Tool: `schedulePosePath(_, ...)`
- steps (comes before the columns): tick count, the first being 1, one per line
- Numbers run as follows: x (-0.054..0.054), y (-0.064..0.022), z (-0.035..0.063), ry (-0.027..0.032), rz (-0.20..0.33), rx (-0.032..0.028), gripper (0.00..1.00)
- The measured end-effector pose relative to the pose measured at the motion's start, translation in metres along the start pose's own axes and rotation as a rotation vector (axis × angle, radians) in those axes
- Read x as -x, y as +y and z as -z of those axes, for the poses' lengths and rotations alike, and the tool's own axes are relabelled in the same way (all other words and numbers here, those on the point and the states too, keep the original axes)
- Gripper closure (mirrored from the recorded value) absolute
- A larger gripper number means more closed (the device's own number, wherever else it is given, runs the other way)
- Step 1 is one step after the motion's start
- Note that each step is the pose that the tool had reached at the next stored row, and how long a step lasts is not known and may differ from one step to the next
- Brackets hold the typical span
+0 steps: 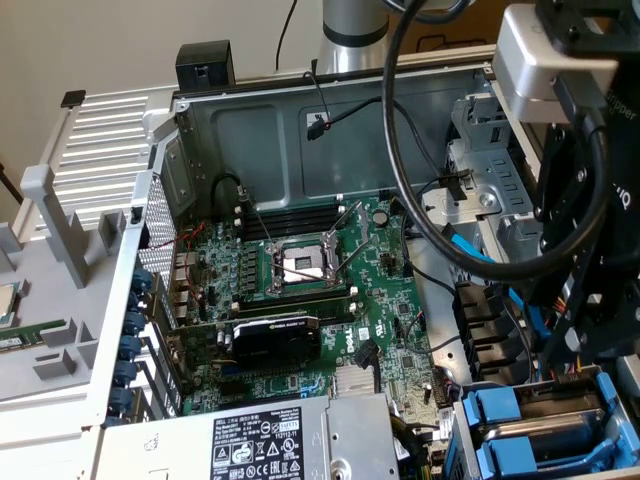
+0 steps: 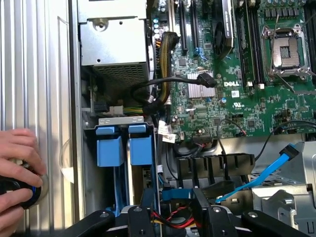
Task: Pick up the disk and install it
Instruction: 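Insert the first disk wire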
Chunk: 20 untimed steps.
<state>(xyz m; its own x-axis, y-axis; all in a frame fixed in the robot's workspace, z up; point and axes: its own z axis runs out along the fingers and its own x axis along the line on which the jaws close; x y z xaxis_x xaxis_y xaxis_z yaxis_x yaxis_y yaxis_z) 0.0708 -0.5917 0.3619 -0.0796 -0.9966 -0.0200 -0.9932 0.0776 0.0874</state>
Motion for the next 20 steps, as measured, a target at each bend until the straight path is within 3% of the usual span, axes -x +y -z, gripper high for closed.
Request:
schedulePosePath(2, 0.0000, 0.0000, 0.0000, 0.0000, 0.000, 0.0000, 0.57)
schedulePosePath(3, 0.0000, 0.0000, 0.0000, -0.0001, 0.000, 0.0000, 0.64)
schedulePosePath(20, -0.0039, 0.0018, -0.0002, -0.0001, 0.000, -0.0008, 0.64)
